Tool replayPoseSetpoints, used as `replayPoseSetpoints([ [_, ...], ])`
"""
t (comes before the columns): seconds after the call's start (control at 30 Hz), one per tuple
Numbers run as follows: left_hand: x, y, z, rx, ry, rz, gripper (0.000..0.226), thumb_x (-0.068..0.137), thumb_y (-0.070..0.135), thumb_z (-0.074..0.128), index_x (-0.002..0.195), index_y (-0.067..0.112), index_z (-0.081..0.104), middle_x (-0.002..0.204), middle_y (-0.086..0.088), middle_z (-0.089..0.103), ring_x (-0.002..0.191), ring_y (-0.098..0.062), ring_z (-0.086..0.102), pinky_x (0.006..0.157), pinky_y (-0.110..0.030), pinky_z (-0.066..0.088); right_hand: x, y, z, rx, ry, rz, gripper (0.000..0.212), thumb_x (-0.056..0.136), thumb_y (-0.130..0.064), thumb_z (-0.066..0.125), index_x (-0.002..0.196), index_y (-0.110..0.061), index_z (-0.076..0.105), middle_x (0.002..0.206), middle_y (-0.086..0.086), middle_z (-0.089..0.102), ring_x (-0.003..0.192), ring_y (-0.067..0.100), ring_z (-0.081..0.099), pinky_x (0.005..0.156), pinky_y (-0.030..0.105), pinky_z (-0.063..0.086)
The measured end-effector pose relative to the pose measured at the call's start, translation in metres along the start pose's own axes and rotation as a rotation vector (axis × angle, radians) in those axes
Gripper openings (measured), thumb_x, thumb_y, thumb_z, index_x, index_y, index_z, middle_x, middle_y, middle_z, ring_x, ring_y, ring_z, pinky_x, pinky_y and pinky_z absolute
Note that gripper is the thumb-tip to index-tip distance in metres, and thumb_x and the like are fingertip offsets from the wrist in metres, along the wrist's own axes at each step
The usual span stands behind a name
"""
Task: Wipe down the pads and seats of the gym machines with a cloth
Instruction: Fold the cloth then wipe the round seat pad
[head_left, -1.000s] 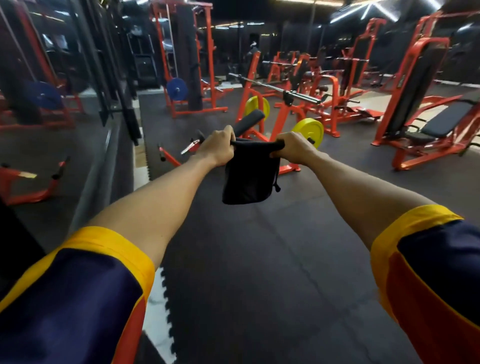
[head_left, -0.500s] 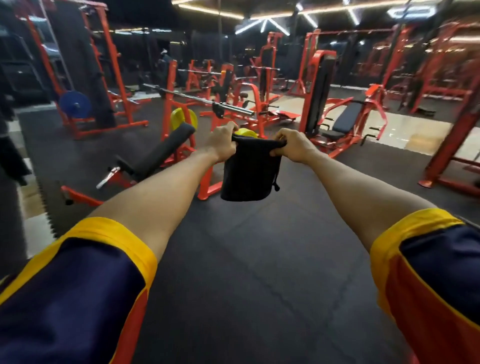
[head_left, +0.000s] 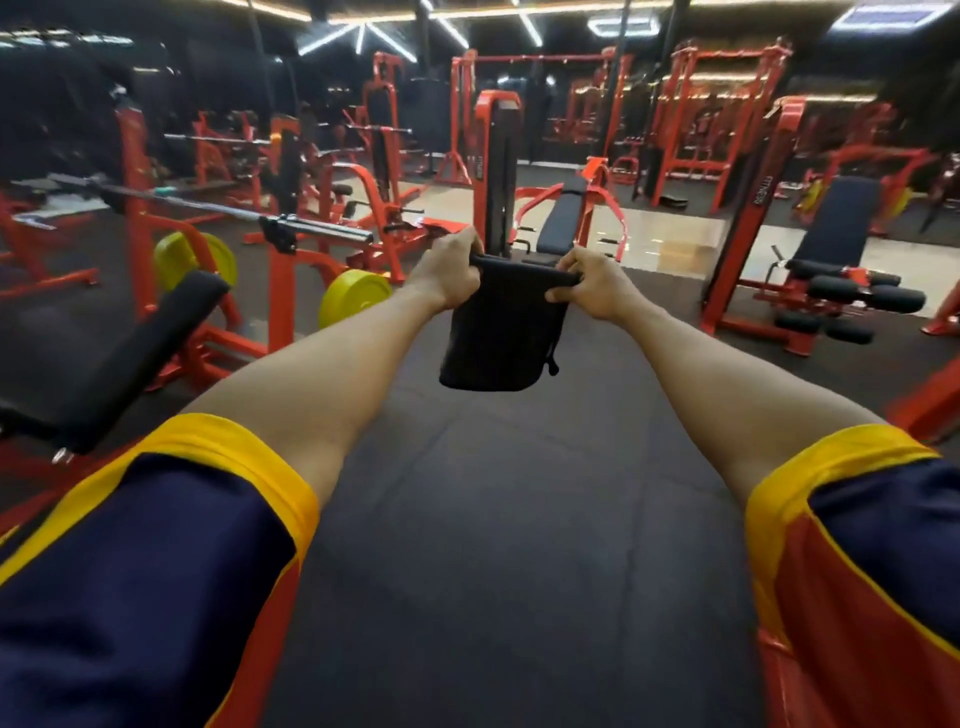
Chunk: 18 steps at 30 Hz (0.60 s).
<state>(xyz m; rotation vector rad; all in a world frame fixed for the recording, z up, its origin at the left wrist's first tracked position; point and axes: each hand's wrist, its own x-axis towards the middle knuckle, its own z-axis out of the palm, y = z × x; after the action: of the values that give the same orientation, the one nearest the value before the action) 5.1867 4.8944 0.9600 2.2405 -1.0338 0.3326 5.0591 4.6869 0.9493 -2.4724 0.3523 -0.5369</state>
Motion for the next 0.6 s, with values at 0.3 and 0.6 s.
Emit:
replayPoseSetpoints([
  [0.3,0.194,0.025,0.108,-0.117,-0.139,0.093,0.019,0.088,0.006,0.053,0.103,0.016,0.058,0.104,-0.009,0.062,0.098,-0.027,0.057,0.084,-0.033,0.043,0.125,0.115,-0.058,-0.059,0.091,0.171,0.028,0.086,-0.021,0.081,0.105,-0.021,0.06,0.104,0.002,0.065,0.1,0.022,0.062,0.09,0.037,0.049],
  [0.6,0.376,0.048,0.242,-0.258,-0.176,0.212,0.024,0.088,0.006,0.055,0.11,0.011,0.063,0.11,-0.014,0.065,0.099,-0.027,0.058,0.089,-0.036,0.049,0.244,0.25,-0.108,-0.204,0.202,0.324,0.03,0.084,-0.031,0.081,0.107,-0.026,0.063,0.109,0.002,0.068,0.102,0.025,0.064,0.091,0.043,0.054],
])
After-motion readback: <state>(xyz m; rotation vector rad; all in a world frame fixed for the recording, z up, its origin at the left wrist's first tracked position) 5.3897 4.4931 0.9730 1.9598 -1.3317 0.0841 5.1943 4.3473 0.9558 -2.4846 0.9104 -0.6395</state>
